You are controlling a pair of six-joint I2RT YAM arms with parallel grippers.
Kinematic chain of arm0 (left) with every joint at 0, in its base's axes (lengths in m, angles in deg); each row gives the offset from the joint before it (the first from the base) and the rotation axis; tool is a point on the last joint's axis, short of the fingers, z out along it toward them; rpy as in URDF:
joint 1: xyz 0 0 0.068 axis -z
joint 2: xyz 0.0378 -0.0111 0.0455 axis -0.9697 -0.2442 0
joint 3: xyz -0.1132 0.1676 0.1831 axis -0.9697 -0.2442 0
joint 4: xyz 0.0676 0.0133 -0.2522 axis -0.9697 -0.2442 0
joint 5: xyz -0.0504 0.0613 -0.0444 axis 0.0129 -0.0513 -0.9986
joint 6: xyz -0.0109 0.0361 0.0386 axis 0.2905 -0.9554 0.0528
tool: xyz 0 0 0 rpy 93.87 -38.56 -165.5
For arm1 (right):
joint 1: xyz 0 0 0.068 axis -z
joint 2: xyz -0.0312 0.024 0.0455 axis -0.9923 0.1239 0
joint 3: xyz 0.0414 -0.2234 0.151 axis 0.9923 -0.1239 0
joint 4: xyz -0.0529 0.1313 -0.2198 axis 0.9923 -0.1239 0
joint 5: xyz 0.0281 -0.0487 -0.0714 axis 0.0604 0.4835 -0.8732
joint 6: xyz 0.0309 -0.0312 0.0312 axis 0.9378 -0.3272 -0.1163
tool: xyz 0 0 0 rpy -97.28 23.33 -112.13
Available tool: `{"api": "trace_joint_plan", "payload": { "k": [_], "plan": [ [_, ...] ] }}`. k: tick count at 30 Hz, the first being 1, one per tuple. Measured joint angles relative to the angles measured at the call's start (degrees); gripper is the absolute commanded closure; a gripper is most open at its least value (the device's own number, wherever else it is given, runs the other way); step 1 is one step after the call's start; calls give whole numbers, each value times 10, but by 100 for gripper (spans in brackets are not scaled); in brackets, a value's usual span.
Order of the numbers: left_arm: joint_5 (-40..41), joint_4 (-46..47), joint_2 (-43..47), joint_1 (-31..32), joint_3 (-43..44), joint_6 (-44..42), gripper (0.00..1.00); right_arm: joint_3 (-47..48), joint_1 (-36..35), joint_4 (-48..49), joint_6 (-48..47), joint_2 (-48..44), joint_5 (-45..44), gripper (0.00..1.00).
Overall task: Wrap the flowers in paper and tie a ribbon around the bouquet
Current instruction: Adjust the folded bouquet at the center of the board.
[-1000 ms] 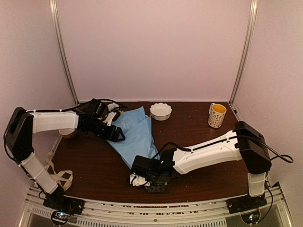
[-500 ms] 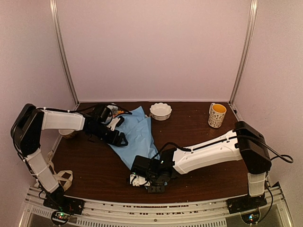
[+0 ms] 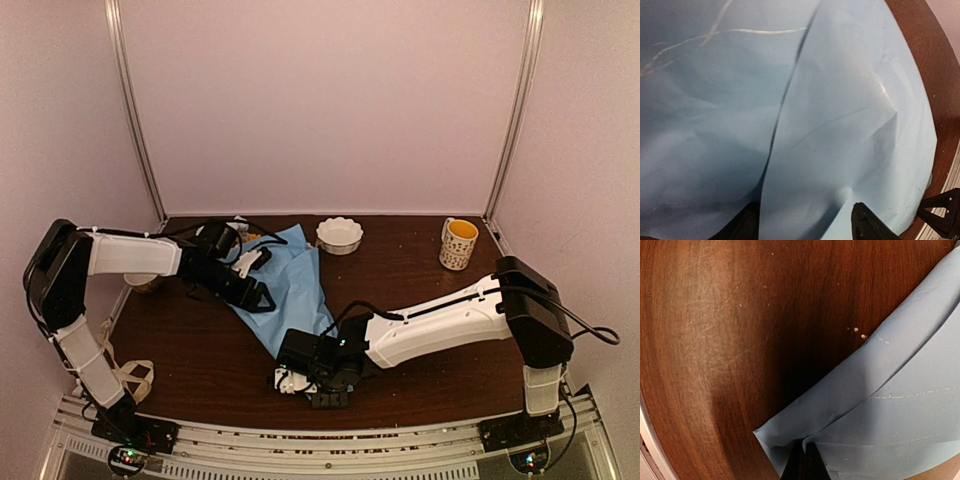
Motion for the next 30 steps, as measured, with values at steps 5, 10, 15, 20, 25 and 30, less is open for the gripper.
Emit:
{"api": "trace_joint_plan", "payload": {
  "k": [5,10,15,20,25,30],
  "plan": [
    [-32,2,1,14,-1,-14,76,0,0,0,2,0,0,100],
    [-31,2,18,14,-1,-15,100,-1,0,1,5,0,-1,100],
    [-21,-1,32,14,1,-19,100,-3,0,3,10,-1,-1,100],
    [62,-56,19,14,44,-21,100,-6,0,7,13,-4,-2,93],
    [139,-80,-20,15,84,-31,100,-15,-2,16,19,-12,-7,78],
    [174,-82,-77,15,90,-38,100,-37,-3,14,26,-39,5,67]
  ]
}}
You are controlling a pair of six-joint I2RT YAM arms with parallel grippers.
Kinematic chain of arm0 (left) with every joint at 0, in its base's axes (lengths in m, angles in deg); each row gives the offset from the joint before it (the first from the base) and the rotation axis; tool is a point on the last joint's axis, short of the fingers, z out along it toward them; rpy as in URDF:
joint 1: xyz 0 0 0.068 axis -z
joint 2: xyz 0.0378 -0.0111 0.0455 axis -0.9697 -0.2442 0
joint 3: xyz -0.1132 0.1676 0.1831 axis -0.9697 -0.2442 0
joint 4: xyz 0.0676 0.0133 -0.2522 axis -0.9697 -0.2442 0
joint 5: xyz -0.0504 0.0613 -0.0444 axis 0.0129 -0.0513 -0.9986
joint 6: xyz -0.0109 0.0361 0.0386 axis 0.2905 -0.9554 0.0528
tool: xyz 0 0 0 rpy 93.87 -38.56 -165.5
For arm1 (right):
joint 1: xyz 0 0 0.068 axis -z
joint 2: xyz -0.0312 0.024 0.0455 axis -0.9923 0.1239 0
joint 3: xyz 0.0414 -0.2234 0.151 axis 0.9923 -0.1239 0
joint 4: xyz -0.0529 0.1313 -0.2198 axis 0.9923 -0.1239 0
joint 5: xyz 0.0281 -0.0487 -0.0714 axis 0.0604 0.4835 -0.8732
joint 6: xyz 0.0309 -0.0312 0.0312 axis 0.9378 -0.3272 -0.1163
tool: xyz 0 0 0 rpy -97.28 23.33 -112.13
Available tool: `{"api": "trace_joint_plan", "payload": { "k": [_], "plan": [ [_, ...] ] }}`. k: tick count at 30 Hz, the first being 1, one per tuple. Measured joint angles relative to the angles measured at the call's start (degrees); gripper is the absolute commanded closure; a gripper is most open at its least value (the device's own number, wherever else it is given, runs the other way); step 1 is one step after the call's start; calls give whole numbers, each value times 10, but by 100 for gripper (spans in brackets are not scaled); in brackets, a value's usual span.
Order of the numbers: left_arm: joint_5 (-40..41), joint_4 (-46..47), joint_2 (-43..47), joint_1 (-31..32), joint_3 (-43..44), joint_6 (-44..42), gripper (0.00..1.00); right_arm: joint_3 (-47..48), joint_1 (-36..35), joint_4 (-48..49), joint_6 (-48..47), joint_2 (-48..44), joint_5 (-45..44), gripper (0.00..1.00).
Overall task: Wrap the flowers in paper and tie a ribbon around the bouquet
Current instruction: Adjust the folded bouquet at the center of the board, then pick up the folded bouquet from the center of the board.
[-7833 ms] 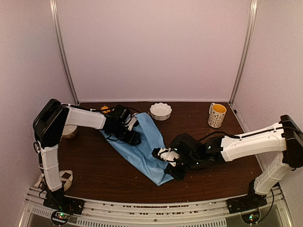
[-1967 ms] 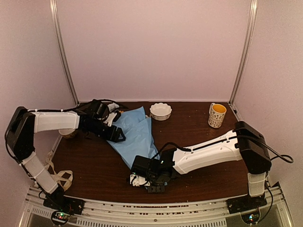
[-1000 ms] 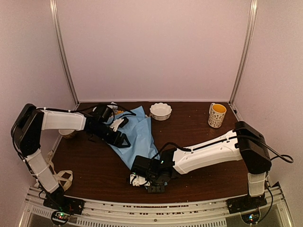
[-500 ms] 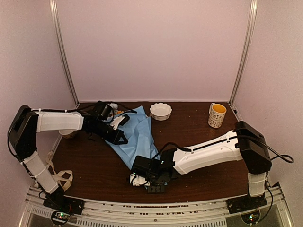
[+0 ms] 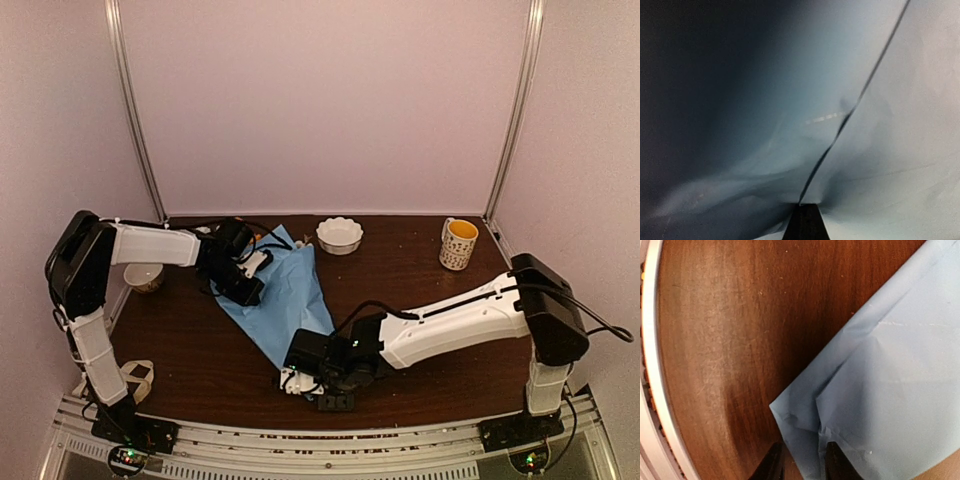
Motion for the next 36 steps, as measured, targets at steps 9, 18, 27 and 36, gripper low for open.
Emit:
{"api": "trace_joint_plan", "payload": {
  "k": [9,18,27,36],
  "plan": [
    [16,11,-6,0,-4,-15,100,-75,68,52,64,-193,105,48],
    [20,22,-2,0,-15,-20,100,-106,302,231,304,-151,267,21],
    [21,31,0,0,-23,-21,100,-106,308,321,427,-9,403,20],
    [22,36,0,0,-27,-21,100,-106,306,422,502,20,478,47]
  ]
}}
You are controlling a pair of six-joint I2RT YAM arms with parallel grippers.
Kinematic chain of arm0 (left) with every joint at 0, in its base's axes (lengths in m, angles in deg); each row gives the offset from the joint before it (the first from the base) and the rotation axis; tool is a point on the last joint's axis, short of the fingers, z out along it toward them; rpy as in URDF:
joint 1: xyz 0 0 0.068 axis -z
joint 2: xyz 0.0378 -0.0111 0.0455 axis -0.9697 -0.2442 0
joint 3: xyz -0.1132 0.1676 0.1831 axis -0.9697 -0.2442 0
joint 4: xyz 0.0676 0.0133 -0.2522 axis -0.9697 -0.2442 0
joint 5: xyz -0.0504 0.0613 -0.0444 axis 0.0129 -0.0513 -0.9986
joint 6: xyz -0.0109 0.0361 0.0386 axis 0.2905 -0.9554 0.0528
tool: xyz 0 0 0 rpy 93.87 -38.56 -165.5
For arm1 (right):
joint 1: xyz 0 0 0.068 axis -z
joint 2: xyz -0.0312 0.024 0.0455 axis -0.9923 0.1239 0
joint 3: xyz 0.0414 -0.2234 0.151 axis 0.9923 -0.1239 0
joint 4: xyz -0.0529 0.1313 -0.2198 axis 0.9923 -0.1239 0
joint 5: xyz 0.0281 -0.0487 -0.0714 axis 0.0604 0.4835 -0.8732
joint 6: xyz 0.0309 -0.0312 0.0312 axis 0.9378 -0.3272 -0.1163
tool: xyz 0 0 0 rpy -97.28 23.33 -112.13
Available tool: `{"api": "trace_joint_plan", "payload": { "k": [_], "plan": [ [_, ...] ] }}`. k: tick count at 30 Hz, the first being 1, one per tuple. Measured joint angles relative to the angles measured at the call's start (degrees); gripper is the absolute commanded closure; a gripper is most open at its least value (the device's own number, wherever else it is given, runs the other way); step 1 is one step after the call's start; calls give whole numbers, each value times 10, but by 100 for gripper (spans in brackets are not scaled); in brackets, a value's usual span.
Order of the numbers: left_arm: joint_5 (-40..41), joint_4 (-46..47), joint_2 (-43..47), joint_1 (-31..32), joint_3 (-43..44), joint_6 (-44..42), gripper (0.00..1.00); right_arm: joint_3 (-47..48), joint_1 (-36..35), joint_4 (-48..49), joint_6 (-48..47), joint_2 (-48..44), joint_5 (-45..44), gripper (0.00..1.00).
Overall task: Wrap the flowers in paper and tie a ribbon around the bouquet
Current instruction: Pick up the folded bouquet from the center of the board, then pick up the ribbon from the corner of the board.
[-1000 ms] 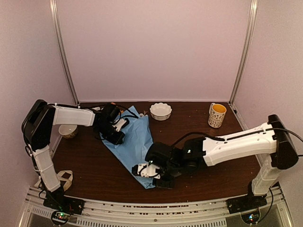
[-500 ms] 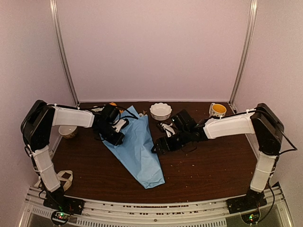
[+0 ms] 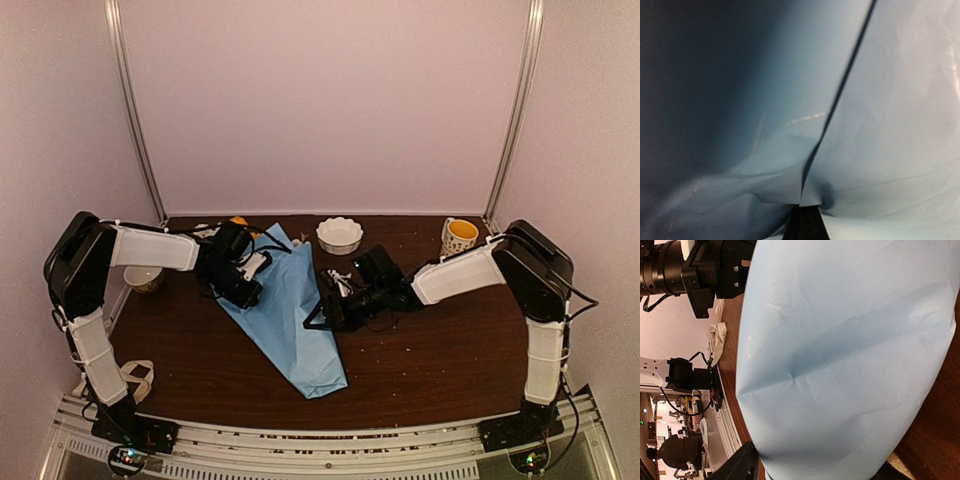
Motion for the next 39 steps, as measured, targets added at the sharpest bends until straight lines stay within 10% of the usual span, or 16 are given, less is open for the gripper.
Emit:
{"api": "trace_joint_plan", "payload": {
  "k": [14,25,39],
  "plan": [
    [24,-9,7,0,0,0,100,-5,-1,35,38,15,14,98],
    [50,-50,73,-1,8,7,47,-14,-2,48,54,15,6,100],
    [129,-211,252,-15,-94,233,45,-12,-6,-15,35,15,-62,100]
  ]
}}
